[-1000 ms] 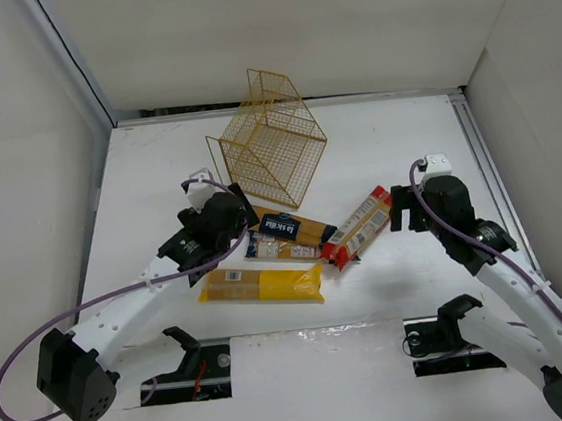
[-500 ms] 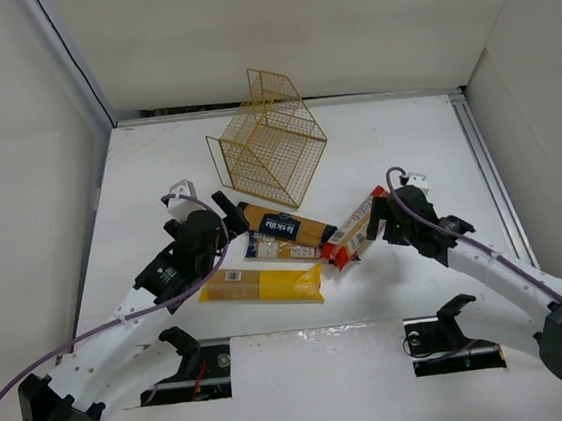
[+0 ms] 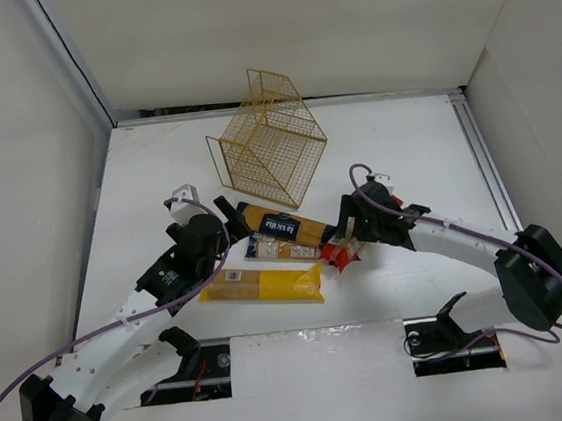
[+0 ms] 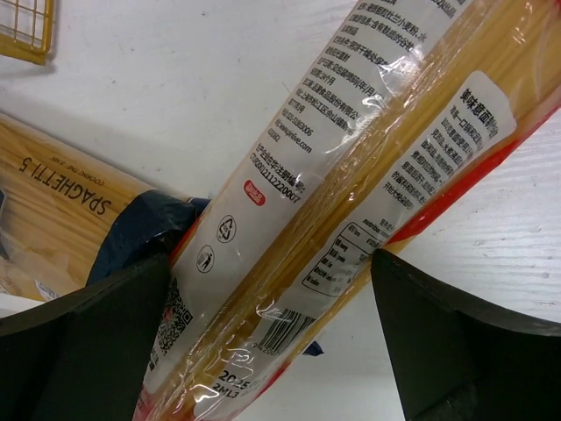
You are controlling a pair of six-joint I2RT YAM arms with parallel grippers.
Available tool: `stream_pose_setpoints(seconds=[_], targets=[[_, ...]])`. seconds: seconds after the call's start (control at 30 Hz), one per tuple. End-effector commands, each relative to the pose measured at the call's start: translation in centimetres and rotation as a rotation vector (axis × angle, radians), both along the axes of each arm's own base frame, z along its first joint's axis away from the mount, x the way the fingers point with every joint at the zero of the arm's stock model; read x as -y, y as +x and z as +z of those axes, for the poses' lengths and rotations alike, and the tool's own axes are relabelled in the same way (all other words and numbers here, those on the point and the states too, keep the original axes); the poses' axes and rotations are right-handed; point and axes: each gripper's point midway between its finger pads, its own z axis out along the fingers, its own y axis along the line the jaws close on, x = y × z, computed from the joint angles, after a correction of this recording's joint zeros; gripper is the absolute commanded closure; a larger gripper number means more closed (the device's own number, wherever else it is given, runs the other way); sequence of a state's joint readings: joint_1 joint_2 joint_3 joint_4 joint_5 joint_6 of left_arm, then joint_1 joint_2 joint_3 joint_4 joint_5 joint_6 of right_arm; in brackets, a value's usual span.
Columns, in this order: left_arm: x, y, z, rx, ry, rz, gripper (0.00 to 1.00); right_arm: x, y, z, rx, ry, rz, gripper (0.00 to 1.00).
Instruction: Place and organize the pasta boxes and bags onto the shelf
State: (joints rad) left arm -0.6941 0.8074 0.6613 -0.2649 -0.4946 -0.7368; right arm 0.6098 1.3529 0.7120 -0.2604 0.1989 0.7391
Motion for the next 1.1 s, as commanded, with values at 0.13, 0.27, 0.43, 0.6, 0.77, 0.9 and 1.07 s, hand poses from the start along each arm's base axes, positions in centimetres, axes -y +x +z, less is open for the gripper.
stream_pose_setpoints(seconds=[0.13,0.27,0.43,0.6,0.77,0.9,1.07], targets=[[0.2,0.1,1.1,0.044,-0.033,-0.006,0.00,0.6,-2.6,-1.4,-0.081,0.027,-0.035,0.00],[0.4,0.0,0.9,0.040,-0.037,-0.015,0.00,1.0,-4.4,-2.4,-0.107,0.007,-0.013,0.05],[0.8,0.2,1.2,0.052,-0.055,-0.026,0.00,1.1,-3.5,-2.3,-0.059,0.006,-0.021,0.36],[0.8,0.2,1.2,0.046,-0.041,-0.030,0.00,2.2,-0.7,2.7,0.107,-0.110,0.028,0.76],[0.8,0.2,1.2,0.046,-0.032,-0.034,0.00,6.5,1.3,9.9,0.316,-0.384,0.019,1.00],[1.2,0.5,1.0,0.044,-0.028,-0.047,0.00,6.3,4.1,15.1,0.564,-0.486,0.260,1.00],[1.4,0.7,1.3,0.052,-0.026,-0.051,0.00,6.4,6.5,18.7,0.785,-0.553,0.403,1.00]])
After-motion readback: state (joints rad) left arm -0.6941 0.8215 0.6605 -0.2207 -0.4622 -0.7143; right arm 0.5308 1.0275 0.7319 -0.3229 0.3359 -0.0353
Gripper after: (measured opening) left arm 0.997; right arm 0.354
